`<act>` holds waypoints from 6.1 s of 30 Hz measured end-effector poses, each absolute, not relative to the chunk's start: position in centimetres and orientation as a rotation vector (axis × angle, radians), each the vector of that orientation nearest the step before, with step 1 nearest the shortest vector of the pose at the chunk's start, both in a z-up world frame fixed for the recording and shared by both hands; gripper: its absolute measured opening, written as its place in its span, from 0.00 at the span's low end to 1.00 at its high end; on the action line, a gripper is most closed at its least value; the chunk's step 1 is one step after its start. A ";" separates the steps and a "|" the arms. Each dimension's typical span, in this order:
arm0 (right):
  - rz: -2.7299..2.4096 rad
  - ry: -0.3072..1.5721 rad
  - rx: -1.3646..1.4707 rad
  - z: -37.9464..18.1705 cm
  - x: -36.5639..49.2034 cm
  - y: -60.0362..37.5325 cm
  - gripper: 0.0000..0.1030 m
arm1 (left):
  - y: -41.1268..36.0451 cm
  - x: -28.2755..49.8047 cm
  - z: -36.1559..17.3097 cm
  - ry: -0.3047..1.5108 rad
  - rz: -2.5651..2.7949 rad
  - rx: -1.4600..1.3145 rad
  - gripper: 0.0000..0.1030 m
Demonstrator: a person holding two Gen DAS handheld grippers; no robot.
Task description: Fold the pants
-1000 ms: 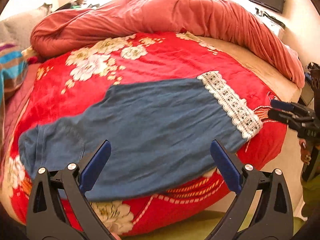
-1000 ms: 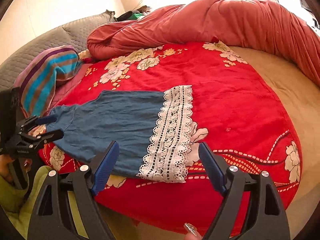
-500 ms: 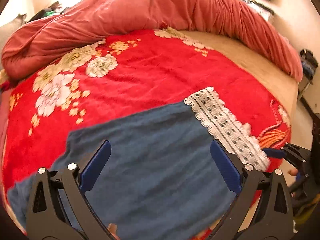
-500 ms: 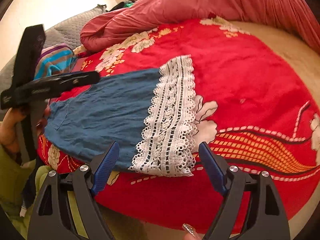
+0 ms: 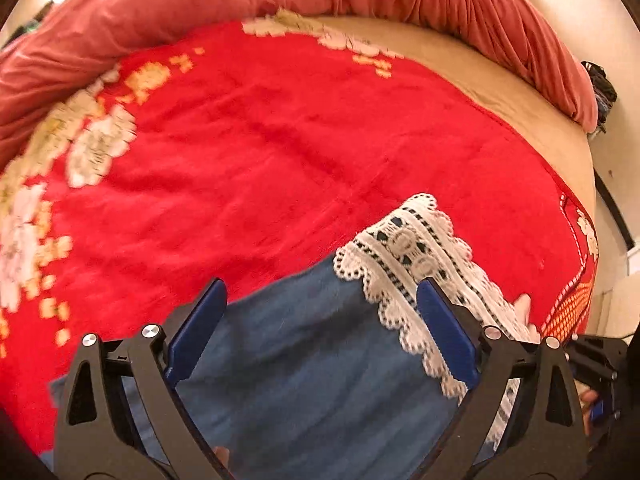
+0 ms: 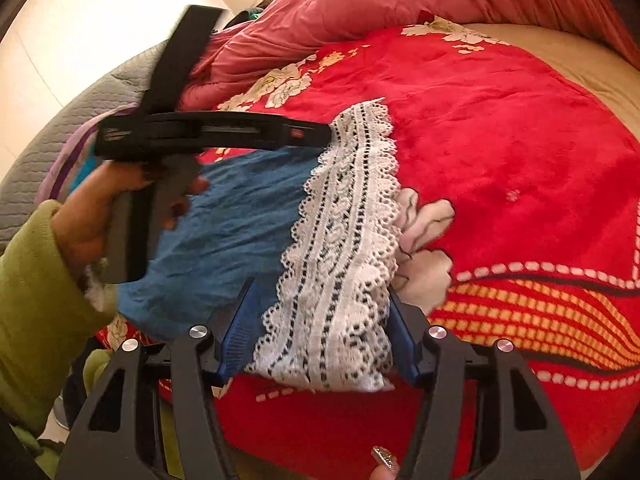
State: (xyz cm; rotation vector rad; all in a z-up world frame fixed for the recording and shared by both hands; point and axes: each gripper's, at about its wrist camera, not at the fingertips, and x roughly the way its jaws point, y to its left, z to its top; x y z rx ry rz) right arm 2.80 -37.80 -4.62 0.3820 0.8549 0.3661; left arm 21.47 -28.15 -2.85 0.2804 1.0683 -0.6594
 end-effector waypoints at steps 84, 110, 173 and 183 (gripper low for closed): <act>0.510 0.940 0.233 -2.4 19.3 -23.2 0.12 | 0.7 15.6 -1.1 0.875 -0.378 -0.423 0.05; 0.478 0.766 -0.004 3.0 8.1 -22.9 0.76 | 4.7 5.2 1.6 0.837 -0.194 -0.351 0.52; 0.597 0.882 -0.087 0.0 1.8 -19.0 0.65 | 0.5 0.1 -0.2 0.936 -0.206 -0.306 0.25; 0.592 0.829 -0.050 2.0 1.9 -19.6 0.84 | 2.1 -1.7 1.9 0.864 -0.130 -0.283 0.52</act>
